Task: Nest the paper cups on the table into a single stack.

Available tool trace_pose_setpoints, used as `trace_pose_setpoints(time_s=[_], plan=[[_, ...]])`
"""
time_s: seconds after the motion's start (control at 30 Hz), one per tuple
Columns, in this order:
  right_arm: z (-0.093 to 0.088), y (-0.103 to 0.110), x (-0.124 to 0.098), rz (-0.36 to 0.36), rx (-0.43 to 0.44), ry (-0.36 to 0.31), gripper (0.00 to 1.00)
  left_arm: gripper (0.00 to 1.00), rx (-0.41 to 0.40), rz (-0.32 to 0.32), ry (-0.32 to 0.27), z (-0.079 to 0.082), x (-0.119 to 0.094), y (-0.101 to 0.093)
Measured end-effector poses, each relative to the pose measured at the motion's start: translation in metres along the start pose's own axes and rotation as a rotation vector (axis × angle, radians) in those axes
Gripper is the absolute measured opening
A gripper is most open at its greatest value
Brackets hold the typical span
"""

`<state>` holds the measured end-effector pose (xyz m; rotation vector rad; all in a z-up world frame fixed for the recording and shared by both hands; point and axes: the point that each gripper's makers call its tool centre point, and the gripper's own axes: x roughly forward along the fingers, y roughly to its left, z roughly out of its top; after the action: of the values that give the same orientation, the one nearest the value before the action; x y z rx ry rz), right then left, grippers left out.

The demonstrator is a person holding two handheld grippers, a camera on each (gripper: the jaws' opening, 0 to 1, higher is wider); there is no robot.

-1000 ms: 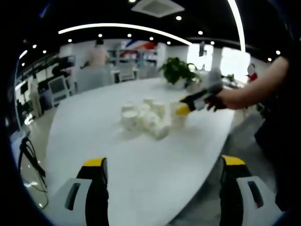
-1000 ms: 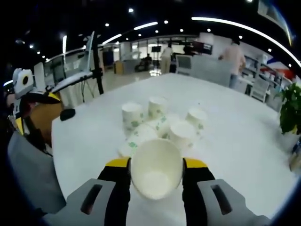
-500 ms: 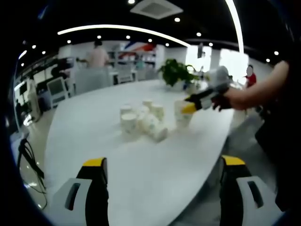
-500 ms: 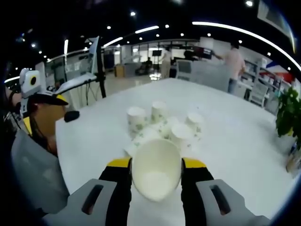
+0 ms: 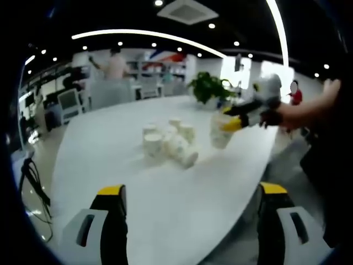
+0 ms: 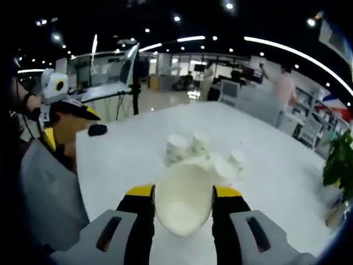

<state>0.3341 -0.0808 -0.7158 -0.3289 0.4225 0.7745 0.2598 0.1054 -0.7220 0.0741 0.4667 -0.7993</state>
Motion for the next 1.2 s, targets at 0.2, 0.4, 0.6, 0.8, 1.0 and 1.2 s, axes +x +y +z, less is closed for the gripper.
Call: trace_pose_setpoints(time_s=[0.2, 0.4, 0.6, 0.8, 1.0, 1.2], plan=[[0.008, 0.029, 0.001, 0.069, -0.027, -0.028, 0.37, 0.97, -0.007, -0.002, -0.002, -0.001, 0.001, -0.001], [0.003, 0.053, 0.006, 0.140, -0.015, -0.029, 0.37, 0.97, -0.004, 0.001, 0.010, -0.005, -0.001, 0.000], [-0.007, 0.073, 0.012, 0.187, -0.044, -0.013, 0.37, 0.97, -0.011, 0.005, 0.008, -0.004, -0.002, 0.001], [-0.015, 0.084, 0.020, 0.231, -0.035, 0.001, 0.37, 0.97, -0.014, 0.007, 0.010, -0.004, -0.002, 0.000], [-0.015, 0.094, 0.026, 0.294, -0.081, -0.012, 0.38, 0.97, -0.016, 0.009, 0.020, -0.009, -0.004, 0.000], [-0.021, 0.100, 0.033, 0.318, -0.098, 0.013, 0.38, 0.97, -0.023, 0.014, 0.025, -0.012, -0.006, 0.001]])
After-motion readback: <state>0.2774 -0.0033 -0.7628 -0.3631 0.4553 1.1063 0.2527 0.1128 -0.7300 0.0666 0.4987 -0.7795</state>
